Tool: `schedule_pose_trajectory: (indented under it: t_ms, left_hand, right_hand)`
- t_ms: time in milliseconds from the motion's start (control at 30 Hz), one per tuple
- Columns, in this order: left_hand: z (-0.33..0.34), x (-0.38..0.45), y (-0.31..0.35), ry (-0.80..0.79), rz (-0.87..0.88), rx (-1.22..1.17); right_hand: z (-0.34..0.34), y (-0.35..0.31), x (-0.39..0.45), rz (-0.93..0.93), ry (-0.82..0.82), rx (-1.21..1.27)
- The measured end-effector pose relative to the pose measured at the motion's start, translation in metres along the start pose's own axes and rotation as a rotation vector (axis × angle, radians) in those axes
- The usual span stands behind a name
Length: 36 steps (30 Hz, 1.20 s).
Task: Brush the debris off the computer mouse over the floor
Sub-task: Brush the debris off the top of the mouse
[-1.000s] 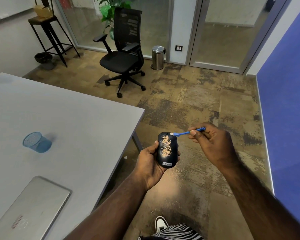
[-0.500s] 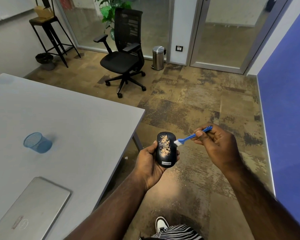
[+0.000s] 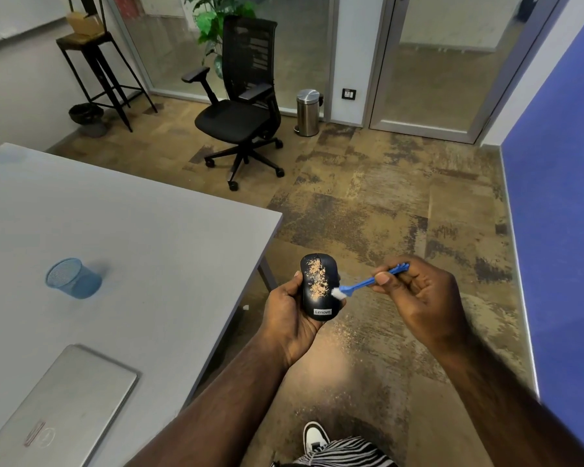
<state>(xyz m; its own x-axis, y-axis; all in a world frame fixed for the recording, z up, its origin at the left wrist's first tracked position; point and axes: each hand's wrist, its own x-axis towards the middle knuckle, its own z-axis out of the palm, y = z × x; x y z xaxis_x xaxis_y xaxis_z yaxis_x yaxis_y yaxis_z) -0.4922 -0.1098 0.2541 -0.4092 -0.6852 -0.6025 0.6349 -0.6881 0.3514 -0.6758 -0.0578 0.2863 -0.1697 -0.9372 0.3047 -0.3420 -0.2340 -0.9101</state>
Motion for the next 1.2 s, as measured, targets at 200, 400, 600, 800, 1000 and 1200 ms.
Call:
schedule_pose_trajectory:
  t_ms: [200, 400, 600, 800, 1000, 1200]
  left_hand:
    - [0.002, 0.001, -0.001, -0.007, 0.021, 0.016]
    - [0.004, 0.003, -0.008, -0.005, 0.024, 0.033]
    - [0.007, 0.002, -0.006, -0.004, 0.034, 0.012]
    - [0.007, 0.001, -0.006, -0.007, 0.043, 0.007]
    - [0.005, -0.001, -0.008, -0.048, 0.008, 0.025]
    - [0.004, -0.001, -0.009, -0.034, 0.012, 0.02]
  right_hand:
    - [0.008, -0.004, -0.017, -0.056, -0.02, -0.009]
    - [0.022, -0.009, -0.029, -0.217, 0.049, -0.218]
    - [0.021, -0.012, -0.032, -0.202, 0.179, -0.306]
    - [0.013, -0.011, -0.028, -0.135, 0.281, -0.307]
    - [0.007, 0.006, -0.015, -0.09, 0.321, -0.376]
    - [0.0, 0.006, -0.015, -0.064, 0.314, -0.195]
